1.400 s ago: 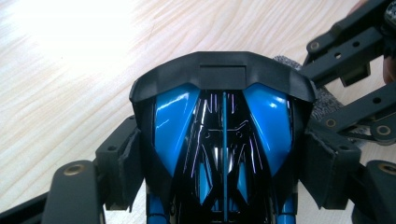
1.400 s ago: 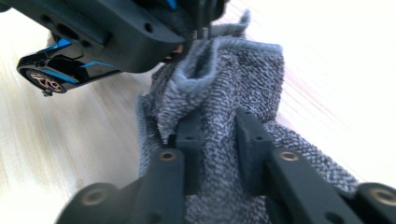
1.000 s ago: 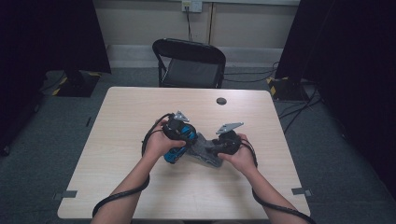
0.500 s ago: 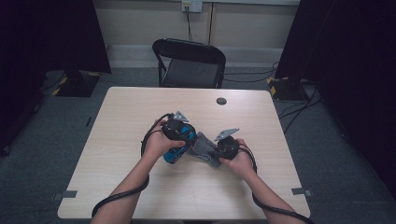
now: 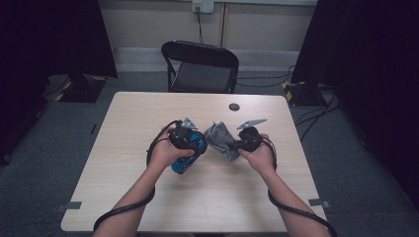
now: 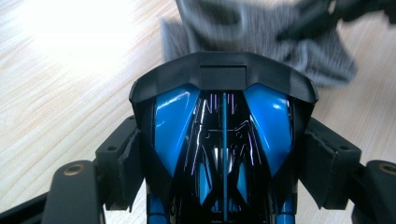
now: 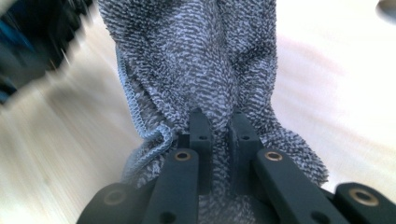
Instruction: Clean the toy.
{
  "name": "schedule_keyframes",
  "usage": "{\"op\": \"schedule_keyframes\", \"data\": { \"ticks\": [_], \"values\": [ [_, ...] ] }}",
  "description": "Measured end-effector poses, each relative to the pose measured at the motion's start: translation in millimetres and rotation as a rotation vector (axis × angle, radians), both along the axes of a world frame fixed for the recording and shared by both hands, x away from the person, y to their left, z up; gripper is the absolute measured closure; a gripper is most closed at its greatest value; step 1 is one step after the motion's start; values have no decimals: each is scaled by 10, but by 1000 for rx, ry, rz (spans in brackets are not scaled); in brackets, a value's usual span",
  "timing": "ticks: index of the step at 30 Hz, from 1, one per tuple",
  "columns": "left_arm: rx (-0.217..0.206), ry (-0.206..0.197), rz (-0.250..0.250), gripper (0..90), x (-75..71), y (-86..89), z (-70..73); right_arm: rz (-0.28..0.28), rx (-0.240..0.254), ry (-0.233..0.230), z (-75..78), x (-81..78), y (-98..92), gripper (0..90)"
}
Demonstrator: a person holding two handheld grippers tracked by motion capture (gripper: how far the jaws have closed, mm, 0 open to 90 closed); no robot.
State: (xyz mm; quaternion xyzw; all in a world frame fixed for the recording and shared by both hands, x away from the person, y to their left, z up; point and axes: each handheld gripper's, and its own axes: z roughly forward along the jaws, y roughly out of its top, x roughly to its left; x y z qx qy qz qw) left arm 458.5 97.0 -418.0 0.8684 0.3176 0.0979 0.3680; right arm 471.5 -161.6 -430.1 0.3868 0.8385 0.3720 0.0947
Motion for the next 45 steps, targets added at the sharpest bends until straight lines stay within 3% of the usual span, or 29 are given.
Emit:
{"op": "schedule_keyframes", "data": {
  "ticks": [2,6,28,45],
  "values": [
    [-1,2,-3,255,3,-19,4,11,14,-12,99,10,43,831],
    [-7,5,1,255,26,-56,-7,53,10,-17,138,-22,172,832],
    [0,-9,16,255,122,-159,30,188,-32,39,-189,-241,526,833],
    [-4,-11,51,255,221,-151,64,289,-48,55,-324,-374,810,833]
  ]
}}
